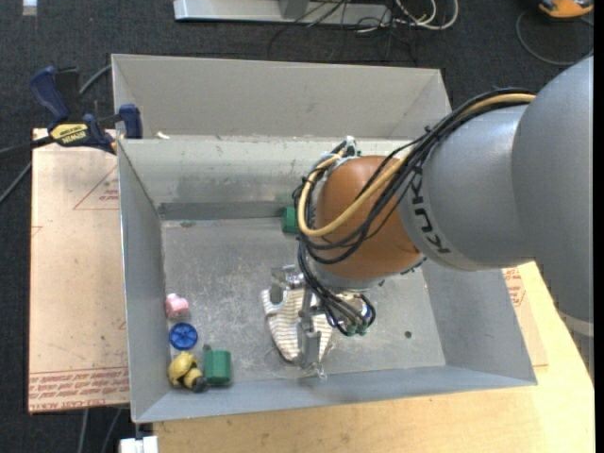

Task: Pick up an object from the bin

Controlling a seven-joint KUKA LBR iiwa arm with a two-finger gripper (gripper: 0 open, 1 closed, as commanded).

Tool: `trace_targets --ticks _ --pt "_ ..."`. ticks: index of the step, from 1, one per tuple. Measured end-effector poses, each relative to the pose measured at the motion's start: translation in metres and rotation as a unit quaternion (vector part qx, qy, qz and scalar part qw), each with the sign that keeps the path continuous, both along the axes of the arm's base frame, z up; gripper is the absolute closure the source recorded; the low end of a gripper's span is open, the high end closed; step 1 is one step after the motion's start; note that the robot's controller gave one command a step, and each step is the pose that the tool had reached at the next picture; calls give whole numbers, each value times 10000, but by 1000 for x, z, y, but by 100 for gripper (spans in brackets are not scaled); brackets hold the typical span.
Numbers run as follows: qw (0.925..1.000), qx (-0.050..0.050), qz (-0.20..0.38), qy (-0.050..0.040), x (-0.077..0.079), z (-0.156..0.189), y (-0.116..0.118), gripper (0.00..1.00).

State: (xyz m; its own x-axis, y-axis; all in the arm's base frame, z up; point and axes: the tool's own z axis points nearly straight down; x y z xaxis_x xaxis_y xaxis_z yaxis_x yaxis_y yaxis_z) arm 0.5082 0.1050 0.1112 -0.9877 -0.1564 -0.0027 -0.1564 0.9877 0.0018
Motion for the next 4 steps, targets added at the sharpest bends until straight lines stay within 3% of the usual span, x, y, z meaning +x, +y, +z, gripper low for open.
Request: trace_targets --ticks 1,2,3,4 --pt "9990 -5 -445 48 3 -35 -22 0" --pt "9998 8 216 -28 33 -39 -79 100" --pt "9998 9 216 -27 33 -39 -79 100" --pt "9999 11 170 -8 32 48 -78 0"
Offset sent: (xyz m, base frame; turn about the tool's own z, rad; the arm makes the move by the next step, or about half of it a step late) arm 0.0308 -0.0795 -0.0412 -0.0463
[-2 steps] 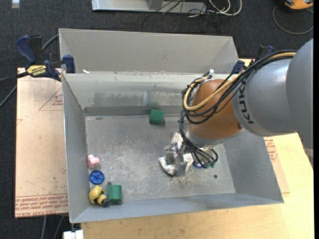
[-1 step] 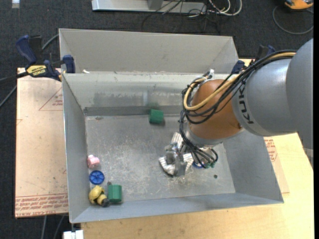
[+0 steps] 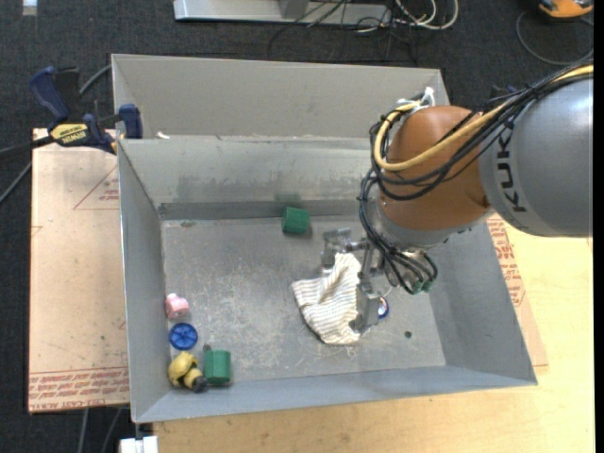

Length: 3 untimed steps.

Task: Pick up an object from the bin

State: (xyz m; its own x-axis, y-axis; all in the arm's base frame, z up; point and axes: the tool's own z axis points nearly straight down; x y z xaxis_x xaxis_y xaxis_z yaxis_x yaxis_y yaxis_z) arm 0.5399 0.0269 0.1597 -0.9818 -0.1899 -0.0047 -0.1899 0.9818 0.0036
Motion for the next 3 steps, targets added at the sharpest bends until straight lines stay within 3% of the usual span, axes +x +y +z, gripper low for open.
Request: trace_targets --ticks 1,2,3 --pt "10000 1 -9 -5 0 15 0 0" --pt "9958 -5 919 3 -40 39 -33 0" --pt "9921 15 1255 14 -32 -40 14 0"
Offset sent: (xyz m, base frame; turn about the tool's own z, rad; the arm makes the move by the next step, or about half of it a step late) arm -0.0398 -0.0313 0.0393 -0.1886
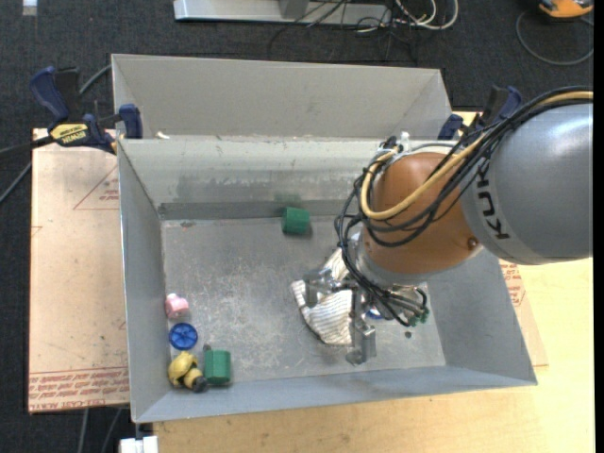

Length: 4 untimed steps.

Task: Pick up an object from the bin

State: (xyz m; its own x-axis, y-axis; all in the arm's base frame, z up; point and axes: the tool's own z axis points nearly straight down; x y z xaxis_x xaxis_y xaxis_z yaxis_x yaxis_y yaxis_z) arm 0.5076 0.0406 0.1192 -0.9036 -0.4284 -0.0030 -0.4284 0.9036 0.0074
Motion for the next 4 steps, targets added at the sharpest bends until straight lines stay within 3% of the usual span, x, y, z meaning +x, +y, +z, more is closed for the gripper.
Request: trace_targets --ticks 1,2,4 --pt "9999 -19 119 -4 -1 -33 -38 0" --pt "9961 10 884 -17 4 -49 -27 100" --pt "9961 11 882 -15 4 -48 -27 100"
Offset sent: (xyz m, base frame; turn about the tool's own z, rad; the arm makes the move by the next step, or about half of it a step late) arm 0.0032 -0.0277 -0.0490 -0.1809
